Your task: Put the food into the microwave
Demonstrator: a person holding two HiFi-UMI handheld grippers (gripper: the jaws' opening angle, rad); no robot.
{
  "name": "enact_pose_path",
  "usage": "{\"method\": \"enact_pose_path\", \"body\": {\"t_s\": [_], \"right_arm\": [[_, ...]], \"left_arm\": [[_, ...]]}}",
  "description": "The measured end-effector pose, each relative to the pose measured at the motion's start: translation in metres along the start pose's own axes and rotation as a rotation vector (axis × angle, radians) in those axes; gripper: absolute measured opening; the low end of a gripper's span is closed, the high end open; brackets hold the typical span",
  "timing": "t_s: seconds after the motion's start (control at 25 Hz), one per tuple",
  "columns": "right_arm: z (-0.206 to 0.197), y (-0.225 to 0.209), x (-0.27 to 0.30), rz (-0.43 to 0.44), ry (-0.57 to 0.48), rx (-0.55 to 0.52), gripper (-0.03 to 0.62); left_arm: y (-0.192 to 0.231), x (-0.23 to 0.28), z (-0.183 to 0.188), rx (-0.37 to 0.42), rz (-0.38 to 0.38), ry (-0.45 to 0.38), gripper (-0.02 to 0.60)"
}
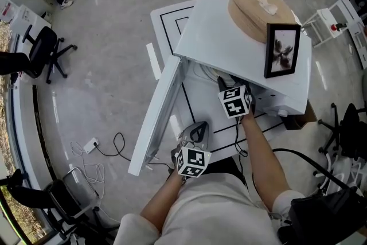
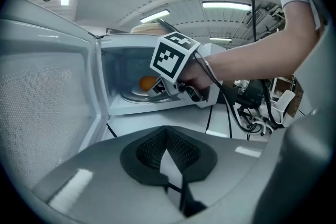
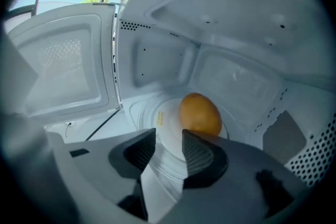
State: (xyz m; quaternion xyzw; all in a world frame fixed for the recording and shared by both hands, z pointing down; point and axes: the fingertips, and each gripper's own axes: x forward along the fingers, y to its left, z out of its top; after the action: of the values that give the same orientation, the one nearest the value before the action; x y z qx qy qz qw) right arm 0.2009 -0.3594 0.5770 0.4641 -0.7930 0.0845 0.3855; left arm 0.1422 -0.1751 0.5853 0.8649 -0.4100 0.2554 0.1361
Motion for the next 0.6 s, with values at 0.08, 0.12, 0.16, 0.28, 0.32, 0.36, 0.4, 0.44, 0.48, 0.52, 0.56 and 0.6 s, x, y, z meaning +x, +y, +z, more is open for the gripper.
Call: {"method": "enact_pose_path", "body": {"t_s": [0.08, 0.12, 0.16, 0.28, 0.32, 0.36, 0.4, 0.44, 0.48, 0.52, 0.56, 0.6], "right_arm": [[0.002, 0.0, -0.005, -0.014, -0.031, 0.012, 0.149], [0.002, -0.001, -0.008, -0.02, -0.047, 0.024, 0.149], [0.003, -0.001, -0.011, -0.028, -0.062, 0.036, 0.149], [0.004, -0.001, -0.023, -0.049, -0.106, 0.064, 0.147], [0.004, 0.0, -0.027, -0.054, -0.121, 0.073, 0.149], [0.004, 0.001, -0.031, -0.058, -0.135, 0.08, 0.147], [0.004, 0.003, -0.037, -0.063, -0.148, 0.084, 0.147], [0.003, 0.005, -0.043, -0.066, -0.16, 0.081, 0.147], [0.002, 0.008, -0.05, -0.068, -0.17, 0.075, 0.147], [0.001, 0.01, -0.057, -0.072, -0.183, 0.071, 0.147], [0.001, 0.012, -0.064, -0.077, -0.199, 0.076, 0.146], [0.001, 0.014, -0.071, -0.083, -0.221, 0.095, 0.133]], "left_arm": [[0.002, 0.0, 0.0, -0.019, 0.004, 0.0, 0.006], [0.003, 0.0, 0.0, -0.026, 0.006, 0.0, 0.007], [0.004, 0.0, 0.0, -0.032, 0.007, 0.0, 0.008], [0.008, 0.0, 0.002, -0.053, 0.013, -0.009, 0.008], [0.01, 0.001, 0.003, -0.063, 0.015, -0.013, 0.008], [0.011, 0.001, 0.005, -0.073, 0.017, -0.016, 0.007], [0.013, 0.001, 0.007, -0.083, 0.021, -0.021, 0.007], [0.015, 0.0, 0.01, -0.094, 0.027, -0.026, 0.007], [0.017, -0.001, 0.013, -0.105, 0.033, -0.034, 0.008], [0.018, -0.004, 0.019, -0.114, 0.036, -0.048, 0.008], [0.02, -0.006, 0.025, -0.117, 0.034, -0.064, 0.006], [0.022, -0.007, 0.032, -0.114, 0.029, -0.08, 0.007]]}}
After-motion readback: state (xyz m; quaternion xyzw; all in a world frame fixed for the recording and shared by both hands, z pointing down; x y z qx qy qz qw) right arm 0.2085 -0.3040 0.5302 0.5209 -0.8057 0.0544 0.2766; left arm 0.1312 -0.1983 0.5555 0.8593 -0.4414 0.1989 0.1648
